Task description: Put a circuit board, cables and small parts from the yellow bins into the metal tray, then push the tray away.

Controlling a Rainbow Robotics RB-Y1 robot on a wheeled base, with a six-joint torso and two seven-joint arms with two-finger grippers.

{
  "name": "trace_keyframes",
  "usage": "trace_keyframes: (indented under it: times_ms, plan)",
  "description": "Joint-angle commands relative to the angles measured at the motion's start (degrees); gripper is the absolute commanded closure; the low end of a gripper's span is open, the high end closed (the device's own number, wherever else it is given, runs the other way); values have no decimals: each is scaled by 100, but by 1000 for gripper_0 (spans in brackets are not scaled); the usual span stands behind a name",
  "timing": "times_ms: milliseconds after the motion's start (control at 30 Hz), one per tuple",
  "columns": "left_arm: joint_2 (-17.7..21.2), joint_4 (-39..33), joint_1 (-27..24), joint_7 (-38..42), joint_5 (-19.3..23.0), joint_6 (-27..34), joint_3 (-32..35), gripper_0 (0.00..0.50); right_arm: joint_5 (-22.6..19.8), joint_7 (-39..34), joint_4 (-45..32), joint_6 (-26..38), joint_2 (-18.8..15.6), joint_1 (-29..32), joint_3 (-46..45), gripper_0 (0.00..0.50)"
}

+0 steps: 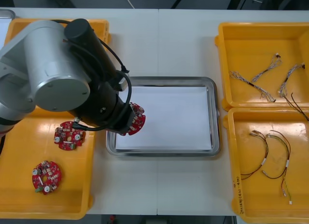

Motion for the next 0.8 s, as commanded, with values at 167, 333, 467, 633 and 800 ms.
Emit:
trace_keyframes:
  times_ms: [167,333,467,633,800]
  plan:
    - [-256,445,-318,175,-522,-645,-815,498,-23,-138,-247,21,-233,-109,106,500]
    - [-256,577,-318,157,-619,-698,-1026,499,56,-121,-247,21,-233,-109,106,500]
    - [-248,673,-318,166,-724,-786,-1202,498,82,-147,-247,21,-224,-118,114,500]
    - [-239,937,-318,131,-733,-997,-1316,498,91,-156,-274,21,-207,-109,114,500]
    - [-248,1113,-318,122,-891,-1225,-1509,498,38,-156,-309,21,-198,-92,114,500]
